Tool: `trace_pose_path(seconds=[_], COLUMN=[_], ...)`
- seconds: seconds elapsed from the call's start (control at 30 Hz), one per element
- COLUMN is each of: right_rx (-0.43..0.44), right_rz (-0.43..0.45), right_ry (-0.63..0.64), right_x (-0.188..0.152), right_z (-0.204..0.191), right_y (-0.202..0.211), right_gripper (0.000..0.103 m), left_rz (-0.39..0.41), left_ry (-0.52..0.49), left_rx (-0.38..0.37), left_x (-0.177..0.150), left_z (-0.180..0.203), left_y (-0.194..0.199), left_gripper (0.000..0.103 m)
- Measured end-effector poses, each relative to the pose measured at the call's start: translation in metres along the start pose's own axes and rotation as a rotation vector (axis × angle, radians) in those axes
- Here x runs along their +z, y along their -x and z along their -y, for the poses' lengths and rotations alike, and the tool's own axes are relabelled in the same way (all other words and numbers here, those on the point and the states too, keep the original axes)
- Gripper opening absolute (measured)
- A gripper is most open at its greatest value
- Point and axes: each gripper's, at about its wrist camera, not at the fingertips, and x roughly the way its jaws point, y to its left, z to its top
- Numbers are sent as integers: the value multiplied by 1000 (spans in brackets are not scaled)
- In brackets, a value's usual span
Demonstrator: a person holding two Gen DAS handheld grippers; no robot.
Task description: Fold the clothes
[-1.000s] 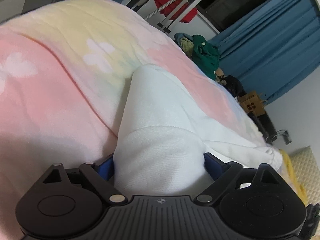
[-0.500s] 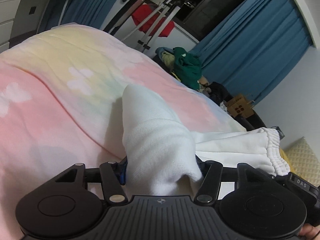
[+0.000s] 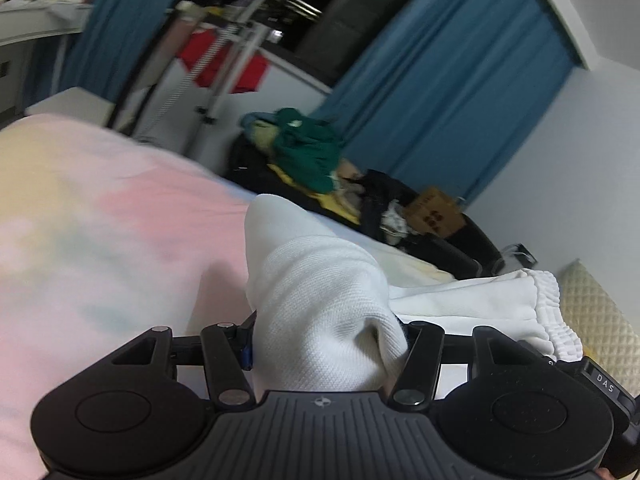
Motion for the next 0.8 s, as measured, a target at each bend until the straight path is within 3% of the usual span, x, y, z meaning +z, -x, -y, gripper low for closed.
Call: trace_pose_path(seconds=[0.3,0.5,0.6,0.8], right_rx=[-48,-100,-151,-257], right_rz=[225,320,310,175], right_ry=[-117,-157,-194,-272], right_x=[60,65,58,35], right_z=[85,143,168,193], right_y=[-4,-23,-31,-38], right_gripper=[53,53,53,53], left_rz=[-70,-120,-162,-208], left_ry=[-90,-163,-198,-231], left_rx=[-102,-105,-75,-65], left_x=[8,-13,-30,-54], left_z=[83,107,105,71], left_y=[-156,-252,-284,-304], left_gripper=[58,58,58,62])
